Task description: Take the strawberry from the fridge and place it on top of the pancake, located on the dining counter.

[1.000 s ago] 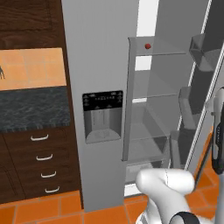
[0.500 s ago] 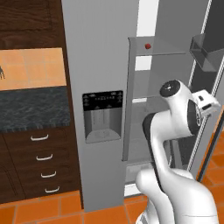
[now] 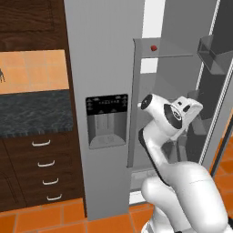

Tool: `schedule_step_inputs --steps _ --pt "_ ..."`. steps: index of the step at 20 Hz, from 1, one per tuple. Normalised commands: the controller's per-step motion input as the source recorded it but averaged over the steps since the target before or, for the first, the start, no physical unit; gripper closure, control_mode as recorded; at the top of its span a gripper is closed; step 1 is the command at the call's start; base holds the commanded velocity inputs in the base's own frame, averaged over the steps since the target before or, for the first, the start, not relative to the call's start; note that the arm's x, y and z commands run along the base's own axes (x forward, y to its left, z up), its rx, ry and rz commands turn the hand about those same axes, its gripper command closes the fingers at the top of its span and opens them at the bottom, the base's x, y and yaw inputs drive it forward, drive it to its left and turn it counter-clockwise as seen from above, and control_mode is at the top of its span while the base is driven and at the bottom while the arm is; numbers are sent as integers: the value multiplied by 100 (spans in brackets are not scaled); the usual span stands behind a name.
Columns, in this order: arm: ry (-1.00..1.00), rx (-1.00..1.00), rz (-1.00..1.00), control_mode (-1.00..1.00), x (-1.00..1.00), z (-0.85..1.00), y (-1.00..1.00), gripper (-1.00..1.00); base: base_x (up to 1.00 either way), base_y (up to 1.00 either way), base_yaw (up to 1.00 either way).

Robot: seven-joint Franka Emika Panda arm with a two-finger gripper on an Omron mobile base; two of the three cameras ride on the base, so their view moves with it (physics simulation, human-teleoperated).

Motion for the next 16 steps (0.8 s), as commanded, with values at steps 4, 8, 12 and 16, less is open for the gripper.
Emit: schedule_step_inputs --steps 4,8,12,16 --pt "19 -1 0 -100 81 -39 -65 -100 0 0 0" --pt "14 -1 -2 -100 31 -33 -66 -100 0 0 0" --pt "10 0 -5 -100 1 -32 -88 -100 0 0 0" --pt "8 0 -5 -100 0 -33 -81 -100 0 0 0"
